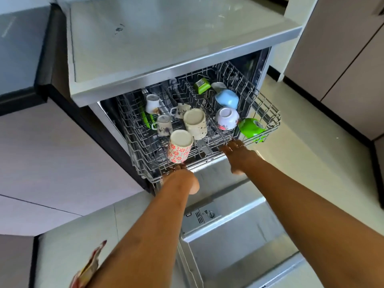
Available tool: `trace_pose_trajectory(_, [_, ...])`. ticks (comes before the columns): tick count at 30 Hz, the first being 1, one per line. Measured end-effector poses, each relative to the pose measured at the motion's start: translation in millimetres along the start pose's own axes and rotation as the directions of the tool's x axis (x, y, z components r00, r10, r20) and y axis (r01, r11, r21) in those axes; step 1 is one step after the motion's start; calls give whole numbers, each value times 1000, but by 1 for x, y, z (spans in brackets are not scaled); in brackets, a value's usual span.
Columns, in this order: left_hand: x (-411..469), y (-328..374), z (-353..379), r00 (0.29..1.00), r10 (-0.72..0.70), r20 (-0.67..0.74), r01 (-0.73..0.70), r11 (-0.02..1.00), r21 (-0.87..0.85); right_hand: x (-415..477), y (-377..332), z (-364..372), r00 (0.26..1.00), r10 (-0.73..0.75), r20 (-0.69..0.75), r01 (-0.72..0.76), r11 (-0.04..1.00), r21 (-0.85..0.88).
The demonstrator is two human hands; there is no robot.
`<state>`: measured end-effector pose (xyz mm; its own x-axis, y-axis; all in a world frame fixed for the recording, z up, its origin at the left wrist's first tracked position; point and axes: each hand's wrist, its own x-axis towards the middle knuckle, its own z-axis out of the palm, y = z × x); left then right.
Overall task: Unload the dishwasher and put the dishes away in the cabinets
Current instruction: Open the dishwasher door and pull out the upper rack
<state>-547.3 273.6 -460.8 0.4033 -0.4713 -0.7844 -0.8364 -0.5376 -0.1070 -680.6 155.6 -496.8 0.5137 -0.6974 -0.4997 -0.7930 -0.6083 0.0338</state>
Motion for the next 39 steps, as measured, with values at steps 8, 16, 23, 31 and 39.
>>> trace_pose_trajectory(8, [-14, -2, 7, 997, 65, -31, -65, 998, 24, -21, -2, 7, 999, 44, -20, -43, 998, 42])
trace_pose_trajectory(16, [-14, -7, 24, 988, 97, -120, -101, 994, -34, -28, -4, 15, 996, 58, -60, -57, 998, 24])
trace_pose_trajectory(23, [-27, 2, 39, 993, 92, -77, -95, 995, -40, -42, 2, 22, 998, 25, -56, -24, 1000, 13])
trace_pose_trajectory(31, [-44, 22, 72, 990, 73, -124, -80, 995, -53, -66, 18, 39, 999, -14, -44, 13, 1000, -10])
trace_pose_trajectory(39, [-61, 33, 99, 992, 51, -113, -57, 997, -50, -95, 24, 56, 999, -23, -23, 24, 1000, 8])
